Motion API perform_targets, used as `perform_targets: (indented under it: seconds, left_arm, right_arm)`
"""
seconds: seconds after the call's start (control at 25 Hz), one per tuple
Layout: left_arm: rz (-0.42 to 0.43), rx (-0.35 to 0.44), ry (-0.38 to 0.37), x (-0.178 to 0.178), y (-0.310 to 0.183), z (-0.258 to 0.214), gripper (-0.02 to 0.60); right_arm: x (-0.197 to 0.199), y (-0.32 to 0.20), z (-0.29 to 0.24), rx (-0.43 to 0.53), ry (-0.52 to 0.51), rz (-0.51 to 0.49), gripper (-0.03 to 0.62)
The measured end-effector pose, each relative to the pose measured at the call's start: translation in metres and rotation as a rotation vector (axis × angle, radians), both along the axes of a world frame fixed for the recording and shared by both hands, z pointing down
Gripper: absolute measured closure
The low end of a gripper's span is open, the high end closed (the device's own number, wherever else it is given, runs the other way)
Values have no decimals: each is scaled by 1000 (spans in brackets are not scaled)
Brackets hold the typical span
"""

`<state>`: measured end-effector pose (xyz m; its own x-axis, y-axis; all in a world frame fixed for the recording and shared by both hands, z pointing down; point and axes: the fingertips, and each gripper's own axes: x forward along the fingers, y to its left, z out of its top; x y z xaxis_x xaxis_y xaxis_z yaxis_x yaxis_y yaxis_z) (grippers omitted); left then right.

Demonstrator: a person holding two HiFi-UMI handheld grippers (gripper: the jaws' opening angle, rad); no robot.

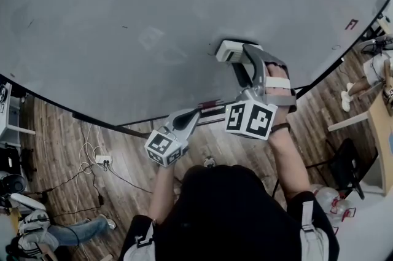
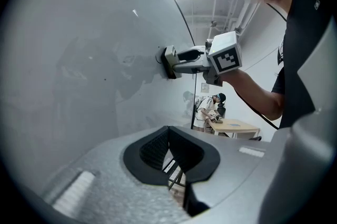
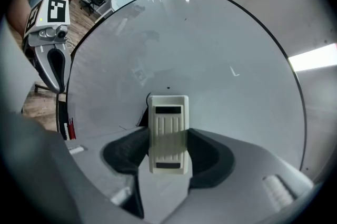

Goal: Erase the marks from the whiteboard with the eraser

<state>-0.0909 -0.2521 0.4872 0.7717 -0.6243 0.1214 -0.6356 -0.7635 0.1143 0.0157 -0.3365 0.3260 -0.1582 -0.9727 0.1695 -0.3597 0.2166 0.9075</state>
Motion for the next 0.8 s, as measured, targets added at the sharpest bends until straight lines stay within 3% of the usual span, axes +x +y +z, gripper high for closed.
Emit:
perform_targets:
  seconds: [0.24,0.64,0.8]
  left_arm:
    - [-24,-5,4,-24,0,7,571]
    - [-67,4,-9,-46,-2,2,571]
    - [-63,7,-14,-44,-6,1,571]
  right_arm:
    - [-51,5,-4,33,13,-64,365]
    - [-91,17,-9,66,17,-146,366]
    - [-90,16,-7,74,12,-164,366]
